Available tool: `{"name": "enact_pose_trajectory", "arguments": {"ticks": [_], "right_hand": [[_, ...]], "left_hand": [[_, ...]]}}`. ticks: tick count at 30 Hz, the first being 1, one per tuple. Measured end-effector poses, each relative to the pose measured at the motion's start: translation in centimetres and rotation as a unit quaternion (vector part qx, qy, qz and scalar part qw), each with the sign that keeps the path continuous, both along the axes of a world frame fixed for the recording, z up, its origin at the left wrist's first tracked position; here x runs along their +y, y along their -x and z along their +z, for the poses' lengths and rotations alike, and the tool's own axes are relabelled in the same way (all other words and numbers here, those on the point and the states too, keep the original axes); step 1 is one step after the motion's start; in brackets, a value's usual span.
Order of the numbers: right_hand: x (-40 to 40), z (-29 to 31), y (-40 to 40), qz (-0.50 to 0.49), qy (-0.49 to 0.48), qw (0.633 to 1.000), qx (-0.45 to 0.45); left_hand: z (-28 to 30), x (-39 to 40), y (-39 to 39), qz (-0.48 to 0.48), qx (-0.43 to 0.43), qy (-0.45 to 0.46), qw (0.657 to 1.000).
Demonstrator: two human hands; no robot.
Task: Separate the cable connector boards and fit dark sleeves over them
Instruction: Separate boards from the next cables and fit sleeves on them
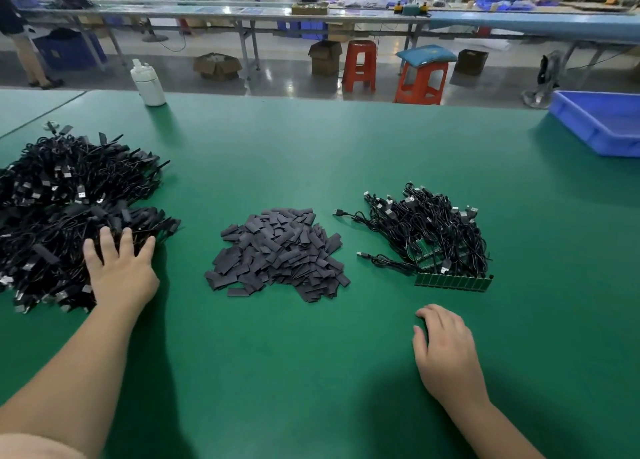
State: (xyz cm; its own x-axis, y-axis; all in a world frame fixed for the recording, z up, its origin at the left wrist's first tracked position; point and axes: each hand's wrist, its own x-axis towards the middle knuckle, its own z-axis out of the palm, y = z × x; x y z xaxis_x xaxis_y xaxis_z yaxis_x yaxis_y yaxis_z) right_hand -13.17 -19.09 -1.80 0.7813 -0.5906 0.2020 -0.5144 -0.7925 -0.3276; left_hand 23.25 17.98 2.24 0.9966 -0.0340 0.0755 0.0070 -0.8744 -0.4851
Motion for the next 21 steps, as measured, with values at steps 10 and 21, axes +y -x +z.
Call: {"name": "enact_pose_trajectory", "arguments": {"ticks": [10,21], "right_hand": [[0.0,-0.2,-0.3,0.001,0.037,0.999,-0.002],[0.4,0.7,-0.1,-0.004,0.021,0.998,0.059]], "left_hand": [[1.3,-5.1,2.5,-0.177,-0.151,0.24,0.943],[-3.8,-18.1,16.7,-0.281,-0.009,0.331,0.901]]}}
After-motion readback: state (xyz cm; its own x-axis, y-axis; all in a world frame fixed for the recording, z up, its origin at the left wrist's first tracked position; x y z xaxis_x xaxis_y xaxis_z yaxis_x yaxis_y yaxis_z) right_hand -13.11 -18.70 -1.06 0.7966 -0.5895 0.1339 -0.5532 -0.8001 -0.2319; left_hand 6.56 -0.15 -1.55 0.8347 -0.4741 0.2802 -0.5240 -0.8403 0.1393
